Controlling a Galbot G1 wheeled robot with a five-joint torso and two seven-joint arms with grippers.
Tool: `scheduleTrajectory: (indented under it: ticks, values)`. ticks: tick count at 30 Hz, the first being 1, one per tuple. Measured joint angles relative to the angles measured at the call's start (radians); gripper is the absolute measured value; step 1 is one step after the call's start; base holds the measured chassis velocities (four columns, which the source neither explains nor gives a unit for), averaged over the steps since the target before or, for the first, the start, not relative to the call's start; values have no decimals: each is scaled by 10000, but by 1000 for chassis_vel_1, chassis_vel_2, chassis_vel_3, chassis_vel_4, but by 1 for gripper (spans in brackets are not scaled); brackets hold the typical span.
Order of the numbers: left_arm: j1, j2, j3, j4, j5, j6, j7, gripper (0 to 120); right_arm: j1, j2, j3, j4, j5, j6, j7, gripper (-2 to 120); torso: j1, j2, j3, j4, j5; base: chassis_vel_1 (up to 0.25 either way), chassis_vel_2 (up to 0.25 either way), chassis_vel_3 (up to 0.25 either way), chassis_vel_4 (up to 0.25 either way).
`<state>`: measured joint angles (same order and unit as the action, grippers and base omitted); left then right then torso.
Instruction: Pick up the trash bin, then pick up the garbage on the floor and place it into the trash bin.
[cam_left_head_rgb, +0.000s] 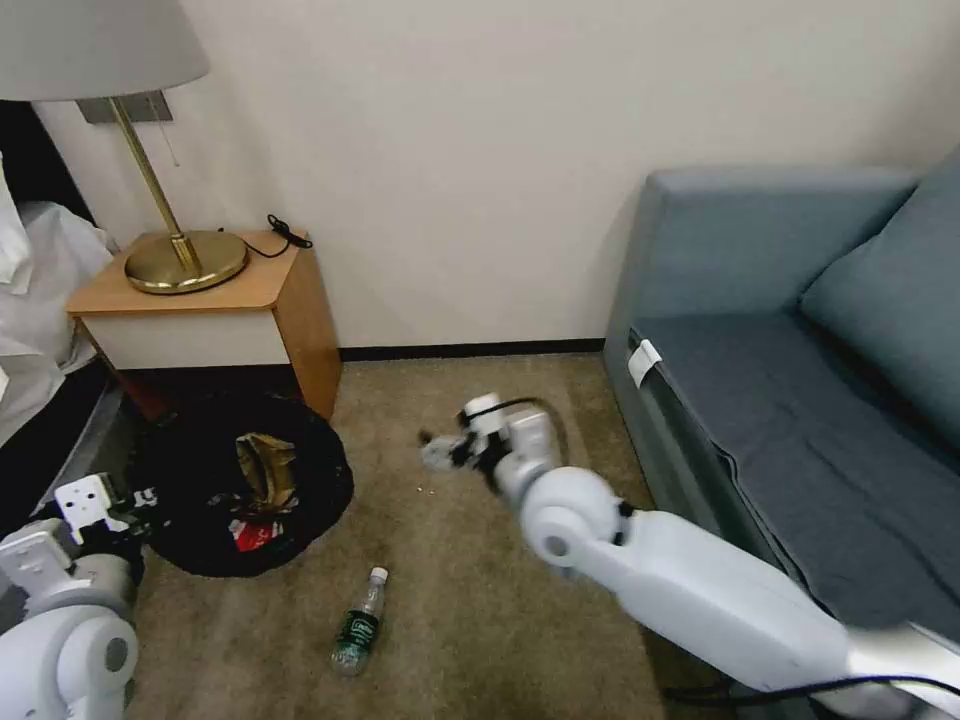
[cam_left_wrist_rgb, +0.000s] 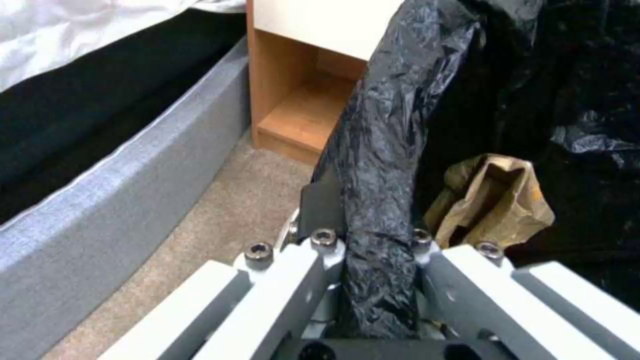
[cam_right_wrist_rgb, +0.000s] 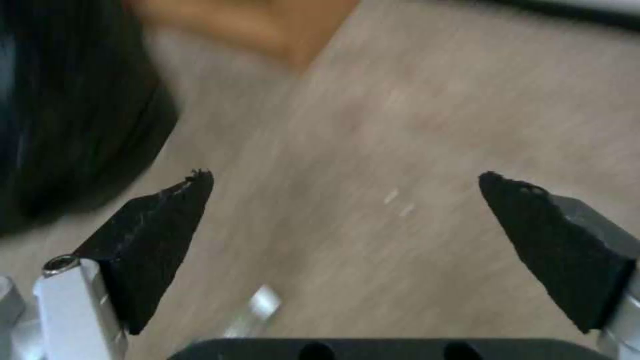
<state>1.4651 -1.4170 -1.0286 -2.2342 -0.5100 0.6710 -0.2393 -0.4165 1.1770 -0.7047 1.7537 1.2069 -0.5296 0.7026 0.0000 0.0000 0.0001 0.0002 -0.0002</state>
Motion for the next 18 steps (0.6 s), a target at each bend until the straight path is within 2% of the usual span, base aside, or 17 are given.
scheduleTrajectory:
  ticks: [2,3,7,18]
  values:
    - [6,-8,-54,0,-6,-11,1,3,363,673,-756,-982,128,-62,36,100,0,0,0,2,-3,0,0,0,0]
    - [6,-8,-54,0,-6,-11,1,3,363,673,-756,-982,128,-62,36,100,0,0,0,2,-3,0,0,0,0]
    - [-1,-105,-99,56,15,-68,12,3,637,1672,-2128,-2828,-11,-31,-325,100,0,-1,0,-2,-2,0,0,0,0]
    - [-64,-245,64,273,246,-209,41,3,355,2575,-3545,-4388,-450,241,-972,100,0,0,-1,-3,0,0,0,0,0]
